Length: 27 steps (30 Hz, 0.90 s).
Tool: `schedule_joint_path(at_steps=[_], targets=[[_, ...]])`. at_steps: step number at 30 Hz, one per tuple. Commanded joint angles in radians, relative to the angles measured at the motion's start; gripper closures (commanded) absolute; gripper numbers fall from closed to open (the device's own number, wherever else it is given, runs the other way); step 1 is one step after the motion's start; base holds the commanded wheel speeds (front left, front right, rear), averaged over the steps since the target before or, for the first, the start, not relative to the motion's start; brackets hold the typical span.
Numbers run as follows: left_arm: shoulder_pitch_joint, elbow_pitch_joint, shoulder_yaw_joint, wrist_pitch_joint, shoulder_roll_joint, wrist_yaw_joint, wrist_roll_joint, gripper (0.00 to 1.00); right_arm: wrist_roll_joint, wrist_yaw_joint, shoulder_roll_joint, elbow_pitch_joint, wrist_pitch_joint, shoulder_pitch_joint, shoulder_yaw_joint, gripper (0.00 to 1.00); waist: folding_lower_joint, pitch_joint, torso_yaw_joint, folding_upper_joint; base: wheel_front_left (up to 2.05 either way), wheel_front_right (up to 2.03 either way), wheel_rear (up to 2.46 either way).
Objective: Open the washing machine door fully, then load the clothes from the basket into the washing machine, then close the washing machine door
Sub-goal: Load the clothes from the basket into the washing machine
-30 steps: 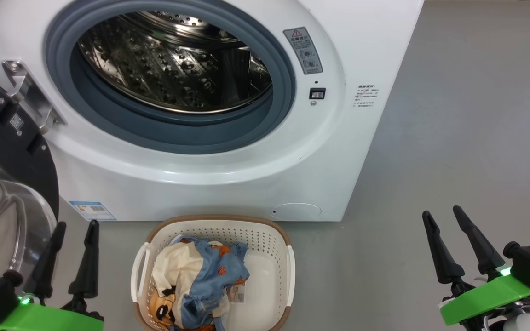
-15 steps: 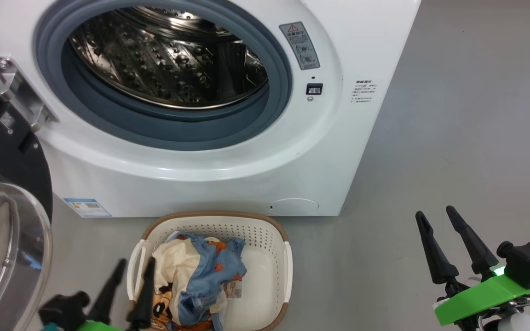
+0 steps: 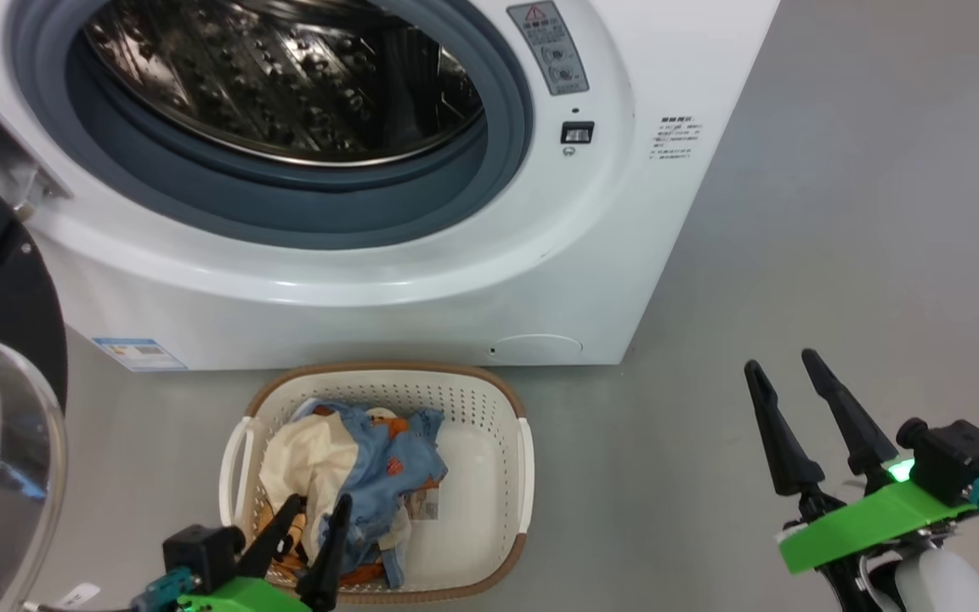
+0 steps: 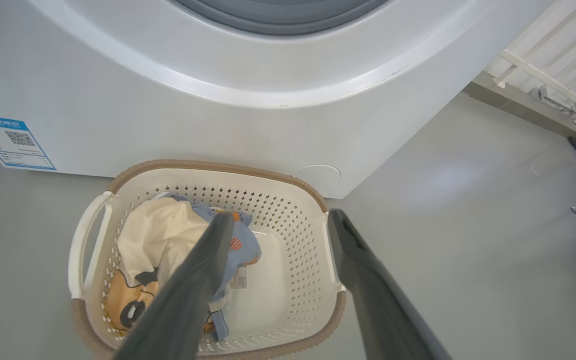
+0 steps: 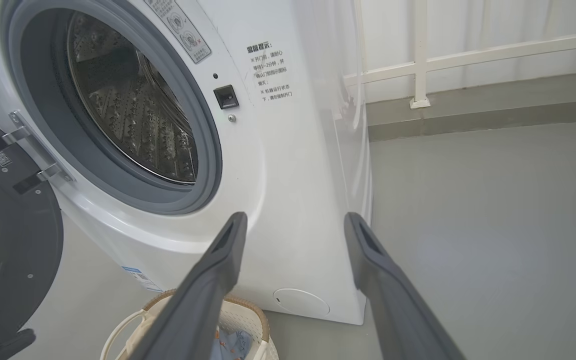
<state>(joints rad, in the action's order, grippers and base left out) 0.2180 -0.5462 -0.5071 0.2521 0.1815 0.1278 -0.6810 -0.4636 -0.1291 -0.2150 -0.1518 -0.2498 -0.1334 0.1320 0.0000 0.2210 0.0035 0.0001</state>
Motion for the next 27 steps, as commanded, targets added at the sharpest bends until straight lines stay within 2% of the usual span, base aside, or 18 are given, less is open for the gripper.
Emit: schedule_joint_path(at_steps=[1,17,27], targets=[[0.049,-0.013,0.005,0.010,0.019,0.003,-0.013,0.00,0.013,-0.002,0.002,0.025,-0.012,-0.032,0.029,0.00,0.0000,0.030,-0.010,-0.0001,0.00,0.00,0.00],[0.288,-0.320,-0.225,0.010,0.058,0.003,-0.146,0.00,0.052,-0.002,0.073,0.032,-0.012,-0.121,0.059,0.00,0.0000,0.201,-0.071,-0.0001,0.00,0.00,0.00],[0.414,-0.437,-0.360,0.007,0.088,0.003,-0.232,0.00,0.075,-0.002,0.105,0.036,-0.012,-0.175,0.070,0.00,0.0000,0.291,-0.090,-0.0001,0.00,0.00,0.00]])
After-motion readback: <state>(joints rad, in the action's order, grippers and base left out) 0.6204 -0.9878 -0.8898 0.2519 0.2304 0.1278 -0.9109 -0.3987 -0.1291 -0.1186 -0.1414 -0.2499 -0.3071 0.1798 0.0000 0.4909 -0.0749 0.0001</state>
